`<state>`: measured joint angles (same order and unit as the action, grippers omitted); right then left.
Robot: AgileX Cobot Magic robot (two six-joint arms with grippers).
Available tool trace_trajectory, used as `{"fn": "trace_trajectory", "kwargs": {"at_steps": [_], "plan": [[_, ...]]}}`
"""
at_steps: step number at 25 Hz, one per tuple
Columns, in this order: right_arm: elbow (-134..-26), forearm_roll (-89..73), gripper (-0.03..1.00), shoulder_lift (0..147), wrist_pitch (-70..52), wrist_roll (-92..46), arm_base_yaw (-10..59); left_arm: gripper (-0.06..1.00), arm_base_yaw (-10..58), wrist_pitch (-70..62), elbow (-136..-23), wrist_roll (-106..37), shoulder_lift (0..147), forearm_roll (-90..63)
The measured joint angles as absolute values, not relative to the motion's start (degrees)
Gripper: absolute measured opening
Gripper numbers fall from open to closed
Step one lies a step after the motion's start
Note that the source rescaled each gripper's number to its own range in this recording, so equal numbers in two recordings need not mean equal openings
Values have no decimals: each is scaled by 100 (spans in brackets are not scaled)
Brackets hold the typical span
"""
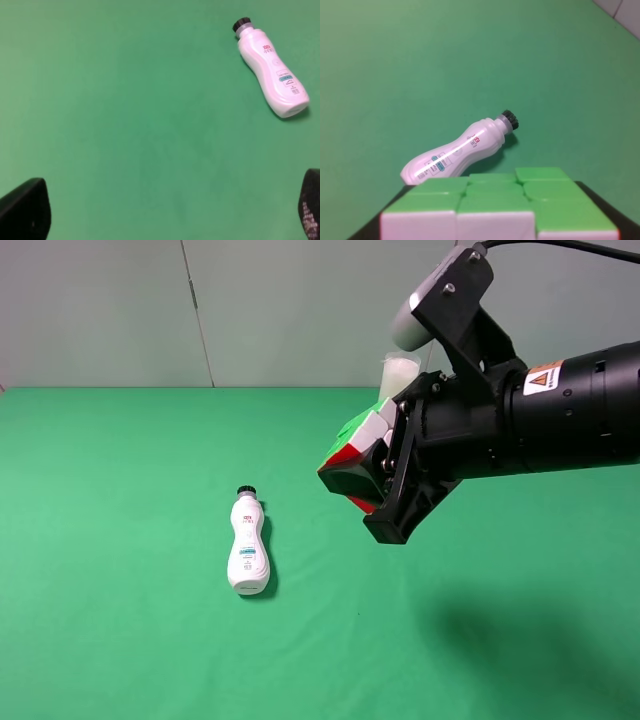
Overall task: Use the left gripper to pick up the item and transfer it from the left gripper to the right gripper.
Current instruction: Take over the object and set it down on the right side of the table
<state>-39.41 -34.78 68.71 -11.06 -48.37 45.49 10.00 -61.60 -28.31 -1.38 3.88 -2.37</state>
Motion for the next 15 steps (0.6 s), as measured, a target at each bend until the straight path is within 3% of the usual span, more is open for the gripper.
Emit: {"fn": "trace_trajectory", "kwargs": {"at_steps": [15], "plan": [[-3941, -3478, 0, 6871, -1106, -4832, 4549, 100, 1000, -6074, -2789, 55, 388, 30]]}}
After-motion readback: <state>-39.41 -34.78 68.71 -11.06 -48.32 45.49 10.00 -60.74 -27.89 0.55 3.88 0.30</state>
